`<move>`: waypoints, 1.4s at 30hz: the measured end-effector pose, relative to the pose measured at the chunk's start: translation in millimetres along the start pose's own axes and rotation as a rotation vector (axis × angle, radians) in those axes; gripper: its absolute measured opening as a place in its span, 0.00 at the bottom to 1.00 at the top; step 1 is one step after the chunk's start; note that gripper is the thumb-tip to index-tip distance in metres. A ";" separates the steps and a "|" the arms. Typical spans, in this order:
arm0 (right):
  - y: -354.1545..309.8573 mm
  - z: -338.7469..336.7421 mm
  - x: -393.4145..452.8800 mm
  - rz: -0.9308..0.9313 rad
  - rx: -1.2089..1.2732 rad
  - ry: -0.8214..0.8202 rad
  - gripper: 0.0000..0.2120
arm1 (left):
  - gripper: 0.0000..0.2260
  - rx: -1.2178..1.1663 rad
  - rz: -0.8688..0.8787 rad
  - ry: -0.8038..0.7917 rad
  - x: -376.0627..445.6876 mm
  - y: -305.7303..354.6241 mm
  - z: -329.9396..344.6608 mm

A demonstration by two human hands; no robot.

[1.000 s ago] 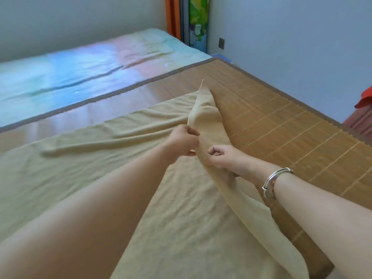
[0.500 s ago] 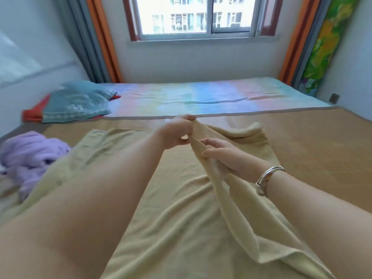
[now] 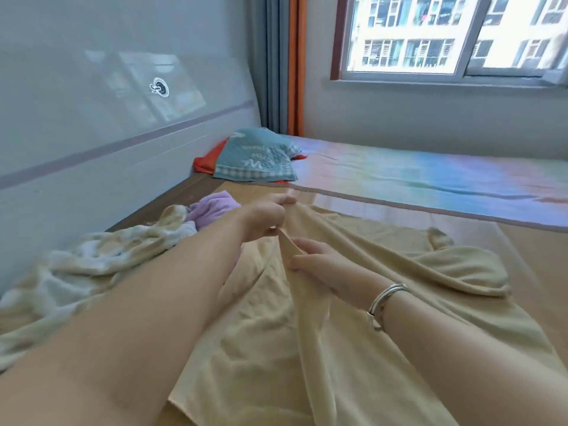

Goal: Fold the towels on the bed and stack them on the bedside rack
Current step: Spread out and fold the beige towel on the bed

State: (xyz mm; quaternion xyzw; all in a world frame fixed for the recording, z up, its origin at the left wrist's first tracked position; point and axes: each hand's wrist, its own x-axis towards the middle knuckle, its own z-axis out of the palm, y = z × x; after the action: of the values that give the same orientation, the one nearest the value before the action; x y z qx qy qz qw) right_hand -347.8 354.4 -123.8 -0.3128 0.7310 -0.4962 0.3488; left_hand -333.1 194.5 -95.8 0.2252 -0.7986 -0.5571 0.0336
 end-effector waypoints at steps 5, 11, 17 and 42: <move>31.8 77.3 56.5 0.025 -0.076 -0.071 0.27 | 0.29 0.122 -0.030 0.068 8.1 -74.1 -38.9; 64.7 118.4 90.6 0.135 -0.054 -0.062 0.21 | 0.28 0.046 -0.053 0.028 34.1 -136.6 -53.1; 84.6 144.0 99.3 0.107 0.000 -0.008 0.23 | 0.13 0.102 -0.185 0.201 10.5 -197.3 -68.3; 212.2 -145.4 -186.7 0.383 -0.059 0.896 0.09 | 0.18 0.536 0.151 -0.096 -106.9 -113.4 253.1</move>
State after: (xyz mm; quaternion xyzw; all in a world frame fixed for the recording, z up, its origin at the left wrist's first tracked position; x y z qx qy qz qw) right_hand -385.8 644.4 -248.4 0.0620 0.8674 -0.4879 0.0758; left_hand -277.9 426.8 -272.7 0.1393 -0.9326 -0.3320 -0.0238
